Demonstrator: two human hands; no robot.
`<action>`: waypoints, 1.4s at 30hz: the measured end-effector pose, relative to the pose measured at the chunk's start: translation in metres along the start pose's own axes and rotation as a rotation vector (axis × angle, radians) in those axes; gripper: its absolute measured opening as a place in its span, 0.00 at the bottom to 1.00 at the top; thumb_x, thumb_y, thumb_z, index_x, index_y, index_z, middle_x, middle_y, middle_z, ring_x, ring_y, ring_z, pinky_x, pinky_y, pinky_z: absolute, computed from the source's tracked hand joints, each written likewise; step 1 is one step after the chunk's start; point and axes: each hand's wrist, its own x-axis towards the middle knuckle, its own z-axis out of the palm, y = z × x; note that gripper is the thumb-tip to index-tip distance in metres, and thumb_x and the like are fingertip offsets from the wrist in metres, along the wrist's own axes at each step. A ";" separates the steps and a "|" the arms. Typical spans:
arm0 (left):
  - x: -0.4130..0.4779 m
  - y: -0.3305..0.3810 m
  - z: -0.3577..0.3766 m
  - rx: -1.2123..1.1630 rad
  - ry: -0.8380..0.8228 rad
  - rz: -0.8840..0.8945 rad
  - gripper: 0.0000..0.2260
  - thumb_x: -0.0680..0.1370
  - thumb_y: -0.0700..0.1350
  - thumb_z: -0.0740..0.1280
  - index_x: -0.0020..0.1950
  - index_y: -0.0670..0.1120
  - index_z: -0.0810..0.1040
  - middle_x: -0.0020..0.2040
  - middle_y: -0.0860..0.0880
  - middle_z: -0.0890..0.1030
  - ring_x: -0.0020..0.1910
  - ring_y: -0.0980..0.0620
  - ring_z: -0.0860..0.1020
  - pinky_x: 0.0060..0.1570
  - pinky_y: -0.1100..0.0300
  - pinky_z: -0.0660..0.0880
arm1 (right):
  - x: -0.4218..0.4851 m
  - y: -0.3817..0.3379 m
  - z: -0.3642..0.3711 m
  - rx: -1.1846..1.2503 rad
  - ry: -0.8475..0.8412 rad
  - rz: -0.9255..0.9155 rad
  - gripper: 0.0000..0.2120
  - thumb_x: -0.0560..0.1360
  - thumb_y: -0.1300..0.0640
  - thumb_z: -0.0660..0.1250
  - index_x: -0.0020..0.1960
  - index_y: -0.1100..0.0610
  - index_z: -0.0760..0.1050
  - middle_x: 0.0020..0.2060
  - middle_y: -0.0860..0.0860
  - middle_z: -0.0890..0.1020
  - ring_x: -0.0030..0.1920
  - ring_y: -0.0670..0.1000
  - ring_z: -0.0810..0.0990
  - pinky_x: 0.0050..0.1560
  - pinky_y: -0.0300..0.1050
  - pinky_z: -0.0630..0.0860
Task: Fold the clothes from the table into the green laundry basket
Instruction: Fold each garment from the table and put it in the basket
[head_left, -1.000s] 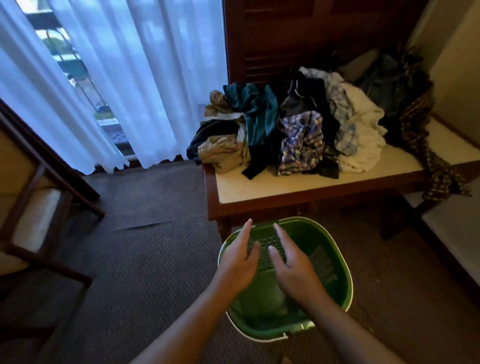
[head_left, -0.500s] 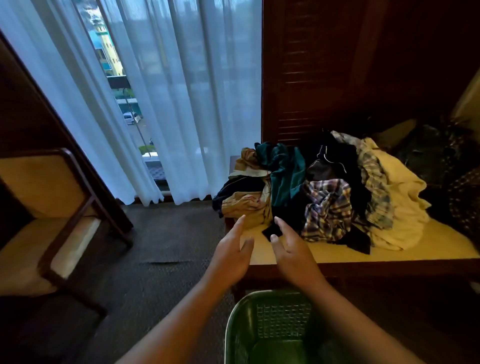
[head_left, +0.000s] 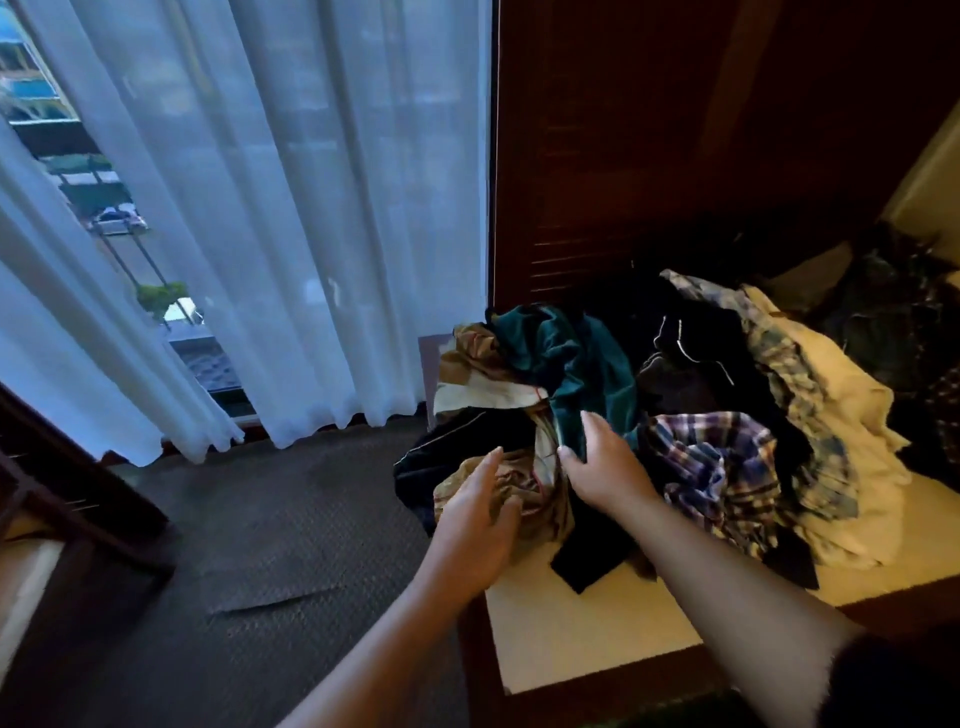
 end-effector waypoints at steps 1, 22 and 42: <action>0.013 -0.007 -0.002 -0.015 -0.021 0.010 0.28 0.84 0.48 0.65 0.82 0.57 0.60 0.69 0.58 0.74 0.66 0.60 0.75 0.63 0.67 0.75 | 0.015 0.002 0.006 -0.014 -0.021 0.069 0.38 0.83 0.43 0.61 0.84 0.56 0.47 0.83 0.53 0.52 0.80 0.57 0.59 0.76 0.51 0.62; 0.091 -0.010 -0.022 -1.132 -0.275 -0.243 0.21 0.81 0.53 0.70 0.73 0.51 0.74 0.67 0.43 0.83 0.65 0.42 0.82 0.65 0.43 0.78 | -0.084 -0.084 -0.034 0.866 0.000 -0.065 0.12 0.77 0.45 0.70 0.56 0.50 0.79 0.52 0.46 0.83 0.55 0.50 0.83 0.50 0.37 0.79; 0.190 0.022 -0.014 -0.254 -0.104 0.112 0.09 0.81 0.50 0.70 0.60 0.51 0.83 0.51 0.51 0.84 0.50 0.51 0.83 0.52 0.56 0.81 | -0.108 -0.013 0.017 0.335 0.354 0.068 0.23 0.70 0.42 0.77 0.57 0.25 0.70 0.56 0.39 0.77 0.55 0.38 0.78 0.52 0.39 0.76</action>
